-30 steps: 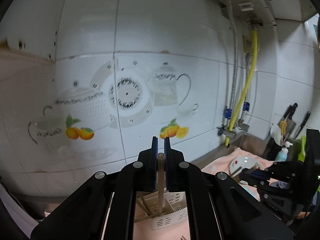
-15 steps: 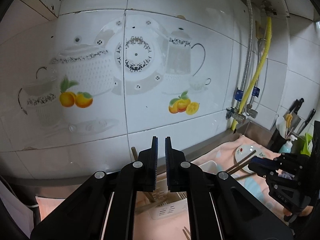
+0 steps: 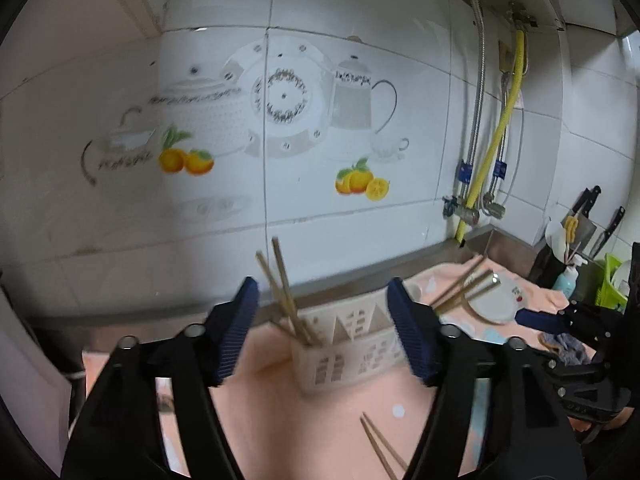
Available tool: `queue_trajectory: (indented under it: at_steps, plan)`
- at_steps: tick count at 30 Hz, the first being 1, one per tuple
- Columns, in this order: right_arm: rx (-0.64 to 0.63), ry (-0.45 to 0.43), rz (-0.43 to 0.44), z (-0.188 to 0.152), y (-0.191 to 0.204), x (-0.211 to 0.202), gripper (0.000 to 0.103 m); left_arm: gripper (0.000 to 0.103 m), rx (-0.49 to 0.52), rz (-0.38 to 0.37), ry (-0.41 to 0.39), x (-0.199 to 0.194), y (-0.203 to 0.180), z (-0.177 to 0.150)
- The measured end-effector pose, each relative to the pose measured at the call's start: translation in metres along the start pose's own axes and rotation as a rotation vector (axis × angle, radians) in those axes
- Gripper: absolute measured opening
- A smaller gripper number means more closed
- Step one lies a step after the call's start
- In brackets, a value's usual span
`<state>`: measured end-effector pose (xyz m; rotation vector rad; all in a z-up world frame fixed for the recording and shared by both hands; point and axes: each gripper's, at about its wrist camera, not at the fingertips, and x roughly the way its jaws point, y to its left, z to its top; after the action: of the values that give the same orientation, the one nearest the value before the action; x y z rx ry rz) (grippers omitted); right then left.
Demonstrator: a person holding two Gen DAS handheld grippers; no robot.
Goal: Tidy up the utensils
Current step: 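Drop the chopstick into the holder and open the left tool while the right tool releases its chopstick, then move both open tools back toward the last chopsticks on the towel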
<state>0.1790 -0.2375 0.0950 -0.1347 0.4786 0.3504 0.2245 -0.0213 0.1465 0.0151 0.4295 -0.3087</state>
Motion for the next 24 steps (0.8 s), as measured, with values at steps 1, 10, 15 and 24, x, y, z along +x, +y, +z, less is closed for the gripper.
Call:
queue_trajectory:
  at_steps: [1, 10, 15, 24]
  plan:
    - [0.000, 0.014, 0.007, -0.008, 0.004, 0.000, 0.041, 0.074, -0.001, 0.002, 0.005, -0.004, 0.000, -0.007]
    - [0.008, 0.115, 0.038, -0.067, 0.033, 0.001, 0.041, 0.096, -0.063, 0.042, 0.055, -0.027, 0.009, -0.065]
    - [0.051, 0.185, 0.051, -0.104, 0.044, 0.007, 0.041, 0.098, -0.118, 0.073, 0.085, -0.034, 0.018, -0.096]
    - [0.090, 0.297, 0.062, -0.155, 0.067, 0.022, 0.041, 0.098, -0.142, 0.182, 0.128, -0.040, 0.024, -0.139]
